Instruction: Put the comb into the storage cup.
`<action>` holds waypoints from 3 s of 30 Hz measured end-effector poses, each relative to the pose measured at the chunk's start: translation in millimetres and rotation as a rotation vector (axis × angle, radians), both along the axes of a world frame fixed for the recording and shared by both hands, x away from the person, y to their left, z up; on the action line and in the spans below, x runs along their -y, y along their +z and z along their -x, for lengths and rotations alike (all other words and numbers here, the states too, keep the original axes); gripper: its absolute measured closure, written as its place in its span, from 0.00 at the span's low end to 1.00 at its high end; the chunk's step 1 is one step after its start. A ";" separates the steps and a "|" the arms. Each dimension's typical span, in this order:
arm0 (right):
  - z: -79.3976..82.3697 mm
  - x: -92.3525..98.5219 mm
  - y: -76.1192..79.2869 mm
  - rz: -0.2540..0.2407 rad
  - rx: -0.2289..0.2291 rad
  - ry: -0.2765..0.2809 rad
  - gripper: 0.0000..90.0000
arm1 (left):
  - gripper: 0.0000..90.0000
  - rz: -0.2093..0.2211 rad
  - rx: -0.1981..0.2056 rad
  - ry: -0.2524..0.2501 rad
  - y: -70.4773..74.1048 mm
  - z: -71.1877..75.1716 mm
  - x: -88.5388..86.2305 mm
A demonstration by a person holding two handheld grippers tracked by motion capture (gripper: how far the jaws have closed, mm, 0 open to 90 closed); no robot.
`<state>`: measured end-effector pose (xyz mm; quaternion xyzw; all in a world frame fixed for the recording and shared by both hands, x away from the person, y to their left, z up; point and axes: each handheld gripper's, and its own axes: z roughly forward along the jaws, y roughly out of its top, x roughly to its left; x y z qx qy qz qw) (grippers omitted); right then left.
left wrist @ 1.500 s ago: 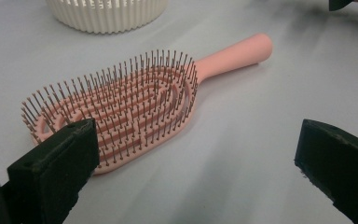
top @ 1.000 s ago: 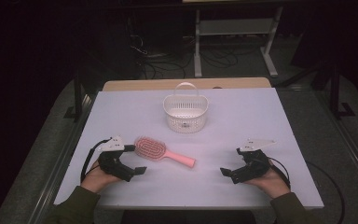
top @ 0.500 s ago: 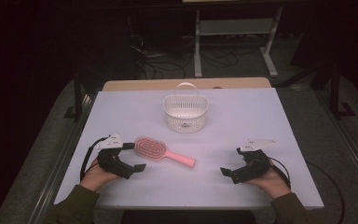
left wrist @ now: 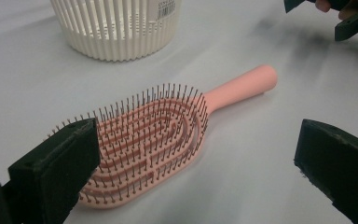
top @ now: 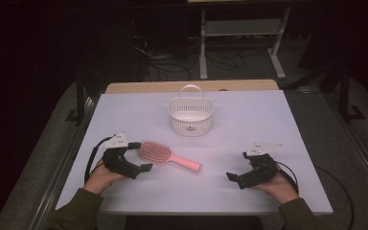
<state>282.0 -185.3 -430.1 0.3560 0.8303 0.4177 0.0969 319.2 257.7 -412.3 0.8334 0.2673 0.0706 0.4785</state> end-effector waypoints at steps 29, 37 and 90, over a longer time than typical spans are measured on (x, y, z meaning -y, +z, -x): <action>-0.7 -1.2 -0.5 -0.003 -0.003 0.004 0.00 | 0.08 0.041 0.015 -0.039 8.0 -10.1 23.7; -0.8 -0.9 -0.3 -0.003 0.000 0.005 0.00 | 0.15 0.038 0.028 -0.049 9.8 -12.4 30.6; -1.3 -0.6 0.3 -0.018 -0.003 0.008 0.00 | 0.65 0.040 0.010 -0.055 7.6 -29.1 87.4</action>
